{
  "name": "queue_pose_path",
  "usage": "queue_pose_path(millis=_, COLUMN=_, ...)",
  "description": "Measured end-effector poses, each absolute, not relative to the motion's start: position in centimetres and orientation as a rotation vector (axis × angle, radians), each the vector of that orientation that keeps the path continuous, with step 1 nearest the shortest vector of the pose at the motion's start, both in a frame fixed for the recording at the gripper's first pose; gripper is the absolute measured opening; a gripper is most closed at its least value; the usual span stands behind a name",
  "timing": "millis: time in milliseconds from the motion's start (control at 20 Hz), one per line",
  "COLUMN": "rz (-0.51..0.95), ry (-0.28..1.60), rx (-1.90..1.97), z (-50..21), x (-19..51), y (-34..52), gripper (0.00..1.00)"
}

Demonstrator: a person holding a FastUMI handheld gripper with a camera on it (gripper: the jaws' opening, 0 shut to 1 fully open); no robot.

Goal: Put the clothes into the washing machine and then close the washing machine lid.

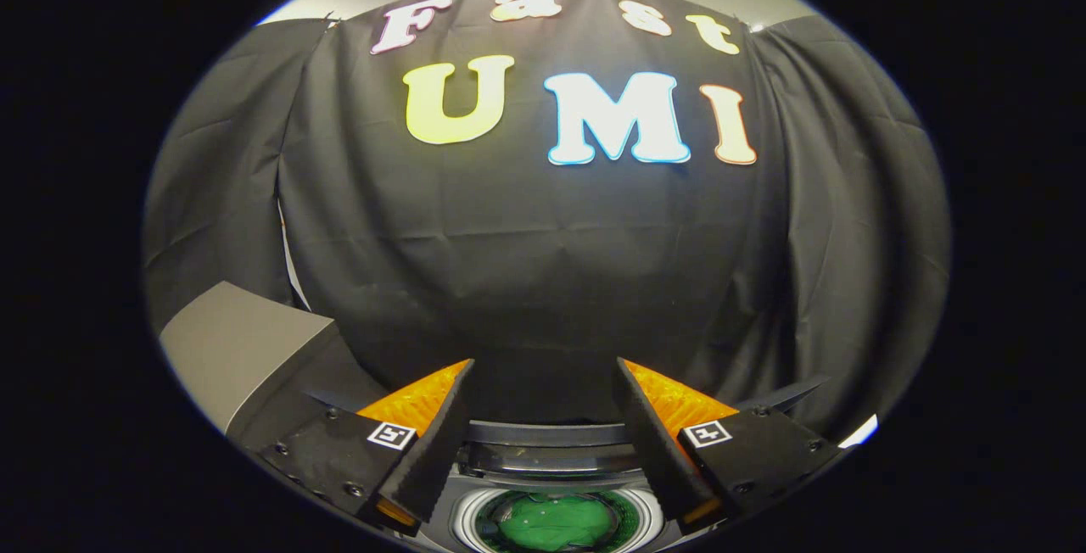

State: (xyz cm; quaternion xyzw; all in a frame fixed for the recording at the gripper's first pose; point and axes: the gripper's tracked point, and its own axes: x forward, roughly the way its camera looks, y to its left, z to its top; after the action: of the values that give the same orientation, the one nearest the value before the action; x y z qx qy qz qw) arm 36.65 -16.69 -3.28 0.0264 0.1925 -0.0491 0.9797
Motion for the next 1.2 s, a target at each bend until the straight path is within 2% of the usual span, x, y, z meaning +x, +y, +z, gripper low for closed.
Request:
queue_pose_path(millis=250, rz=-0.101, ry=0.348, rx=0.049, z=-4.0, x=34.2, y=-16.2, gripper=0.99)
queue_pose_path(millis=800, rz=-0.098, ry=0.362, rx=-0.062, z=-8.3, x=23.3, y=-13.6, gripper=1.00)
queue_pose_path(millis=1200, rz=-0.091, ry=0.345, rx=-0.071, z=-8.3, x=20.0, y=-11.9, gripper=1.00)
